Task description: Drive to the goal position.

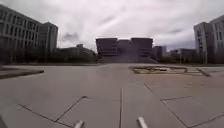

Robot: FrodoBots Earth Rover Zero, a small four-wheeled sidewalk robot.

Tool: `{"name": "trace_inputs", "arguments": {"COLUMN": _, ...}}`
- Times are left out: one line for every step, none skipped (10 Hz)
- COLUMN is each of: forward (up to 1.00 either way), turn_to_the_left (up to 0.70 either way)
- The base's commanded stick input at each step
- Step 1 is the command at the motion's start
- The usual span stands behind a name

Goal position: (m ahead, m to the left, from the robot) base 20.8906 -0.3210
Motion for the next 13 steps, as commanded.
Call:
{"name": "trace_inputs", "arguments": {"forward": 1.0, "turn_to_the_left": 0.0}}
{"name": "trace_inputs", "arguments": {"forward": 1.0, "turn_to_the_left": 0.0}}
{"name": "trace_inputs", "arguments": {"forward": 1.0, "turn_to_the_left": 0.0}}
{"name": "trace_inputs", "arguments": {"forward": 1.0, "turn_to_the_left": 0.0}}
{"name": "trace_inputs", "arguments": {"forward": 1.0, "turn_to_the_left": 0.0}}
{"name": "trace_inputs", "arguments": {"forward": 1.0, "turn_to_the_left": 0.0}}
{"name": "trace_inputs", "arguments": {"forward": 1.0, "turn_to_the_left": 0.0}}
{"name": "trace_inputs", "arguments": {"forward": 1.0, "turn_to_the_left": 0.0}}
{"name": "trace_inputs", "arguments": {"forward": 1.0, "turn_to_the_left": 0.0}}
{"name": "trace_inputs", "arguments": {"forward": 1.0, "turn_to_the_left": 0.0}}
{"name": "trace_inputs", "arguments": {"forward": 1.0, "turn_to_the_left": 0.0}}
{"name": "trace_inputs", "arguments": {"forward": 1.0, "turn_to_the_left": 0.0}}
{"name": "trace_inputs", "arguments": {"forward": 1.0, "turn_to_the_left": 0.0}}
